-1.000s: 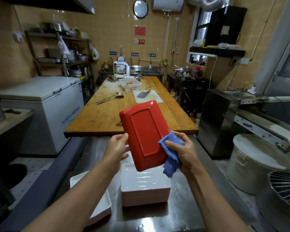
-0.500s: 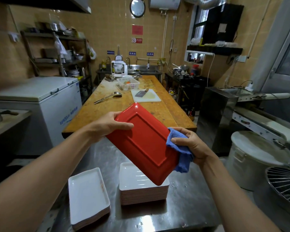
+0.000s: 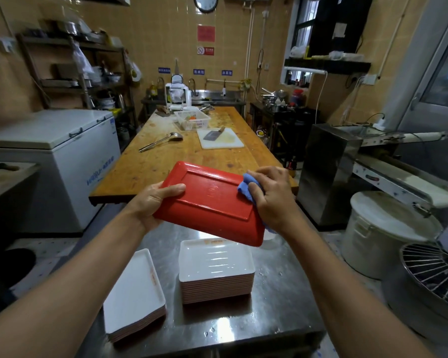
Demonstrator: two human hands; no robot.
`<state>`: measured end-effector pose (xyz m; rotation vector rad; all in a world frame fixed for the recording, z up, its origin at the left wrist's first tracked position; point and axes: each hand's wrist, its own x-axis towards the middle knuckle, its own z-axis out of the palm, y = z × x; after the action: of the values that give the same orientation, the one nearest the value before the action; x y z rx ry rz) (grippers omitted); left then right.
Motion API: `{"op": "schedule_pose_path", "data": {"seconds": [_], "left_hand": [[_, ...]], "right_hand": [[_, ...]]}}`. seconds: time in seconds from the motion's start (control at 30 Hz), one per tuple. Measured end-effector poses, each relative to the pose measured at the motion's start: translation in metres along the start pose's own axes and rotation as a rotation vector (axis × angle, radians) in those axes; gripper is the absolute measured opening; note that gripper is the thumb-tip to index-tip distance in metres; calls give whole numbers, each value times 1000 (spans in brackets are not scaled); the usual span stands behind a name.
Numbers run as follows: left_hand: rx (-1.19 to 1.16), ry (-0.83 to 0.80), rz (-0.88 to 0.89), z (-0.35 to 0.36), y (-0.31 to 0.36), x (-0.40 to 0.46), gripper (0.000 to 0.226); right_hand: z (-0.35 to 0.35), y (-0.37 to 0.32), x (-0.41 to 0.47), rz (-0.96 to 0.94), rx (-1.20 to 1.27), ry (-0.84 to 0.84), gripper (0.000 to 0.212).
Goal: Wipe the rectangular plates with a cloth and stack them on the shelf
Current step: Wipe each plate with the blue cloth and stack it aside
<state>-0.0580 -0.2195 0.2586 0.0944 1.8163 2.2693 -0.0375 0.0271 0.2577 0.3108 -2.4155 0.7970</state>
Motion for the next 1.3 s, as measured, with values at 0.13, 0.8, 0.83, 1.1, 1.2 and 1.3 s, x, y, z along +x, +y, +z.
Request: {"op": "schedule_pose_path", "data": {"seconds": [0.13, 0.8, 0.83, 1.1, 1.2, 1.3], "left_hand": [[-77, 111, -46, 6, -10, 0, 31], [-337, 267, -2, 42, -30, -14, 27], [-345, 272, 17, 41, -31, -16, 24], [-342, 426, 100, 21, -36, -24, 15], [-366, 444, 79, 12, -39, -29, 12], [-389, 446, 62, 5, -43, -33, 12]], "right_hand": [[12, -1, -32, -57, 65, 53, 43], [76, -71, -39, -244, -103, -8, 48], [74, -74, -32, -241, -115, -57, 49], [61, -58, -5, -62, -229, -294, 48], [60, -33, -5, 100, -115, -316, 48], [65, -26, -11, 167, 75, -262, 47]]}}
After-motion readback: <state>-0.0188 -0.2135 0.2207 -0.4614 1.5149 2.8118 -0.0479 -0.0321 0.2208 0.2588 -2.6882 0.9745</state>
